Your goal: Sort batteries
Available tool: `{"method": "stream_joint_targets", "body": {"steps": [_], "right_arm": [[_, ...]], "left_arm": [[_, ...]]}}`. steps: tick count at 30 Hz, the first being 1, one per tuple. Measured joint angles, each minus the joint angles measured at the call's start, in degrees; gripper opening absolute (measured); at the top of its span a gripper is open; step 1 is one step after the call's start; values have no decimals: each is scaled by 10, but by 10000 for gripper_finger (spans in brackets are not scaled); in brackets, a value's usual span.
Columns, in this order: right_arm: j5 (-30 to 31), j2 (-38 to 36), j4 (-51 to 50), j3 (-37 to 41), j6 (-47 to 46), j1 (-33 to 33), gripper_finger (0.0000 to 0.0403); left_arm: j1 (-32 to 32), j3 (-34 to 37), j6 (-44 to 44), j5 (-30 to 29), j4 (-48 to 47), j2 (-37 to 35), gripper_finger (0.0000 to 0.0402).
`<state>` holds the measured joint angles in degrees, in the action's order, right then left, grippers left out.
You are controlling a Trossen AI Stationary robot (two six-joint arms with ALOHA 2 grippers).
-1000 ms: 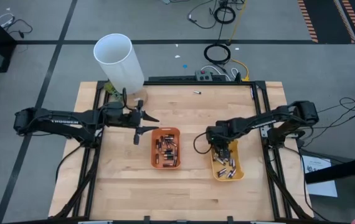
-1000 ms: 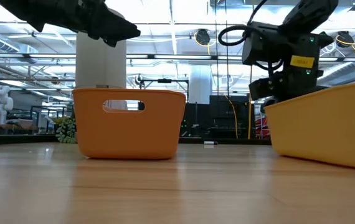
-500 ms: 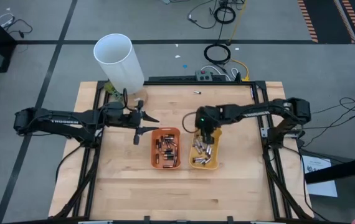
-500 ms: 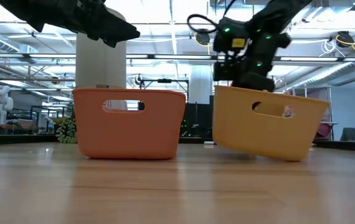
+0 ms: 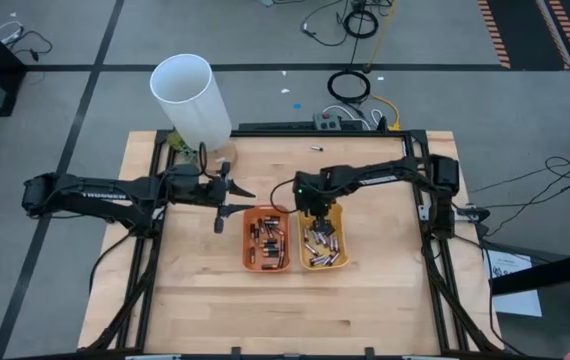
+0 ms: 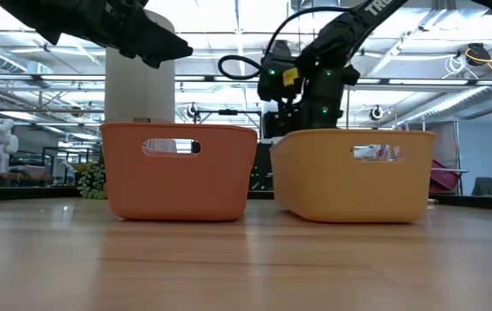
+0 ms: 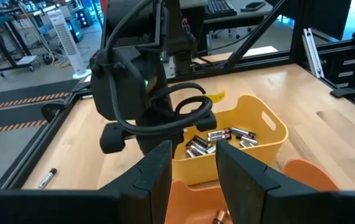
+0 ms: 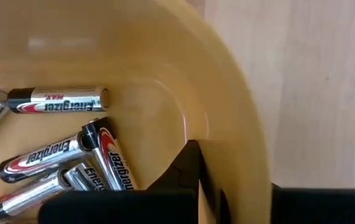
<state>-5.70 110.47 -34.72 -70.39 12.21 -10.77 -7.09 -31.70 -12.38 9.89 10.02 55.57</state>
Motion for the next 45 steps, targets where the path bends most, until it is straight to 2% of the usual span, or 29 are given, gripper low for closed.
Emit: {"method": "stream_joint_targets", "body": {"steps": [6,16,20,28,34,39,45], "right_arm": [[-3,-1,-2,-5,-26,1,20],[-4,-5,-12,-6,-92,-1,106],[21,-6,-22,-12,-132,-7,127],[29,-6,-62,-12,-210,-20,129],[32,-6,-63,-12,-221,-19,130],[58,-7,-84,-12,-239,-20,130],[56,-45,-84,-12,-226,-19,130]], "left_arm": [[0,0,12,1,-4,0,135],[0,0,13,1,-1,0,135],[0,0,14,1,33,0,135],[0,0,45,2,41,0,135],[7,0,60,2,23,0,135],[12,0,60,2,23,0,135],[12,0,61,2,23,0,135]]}}
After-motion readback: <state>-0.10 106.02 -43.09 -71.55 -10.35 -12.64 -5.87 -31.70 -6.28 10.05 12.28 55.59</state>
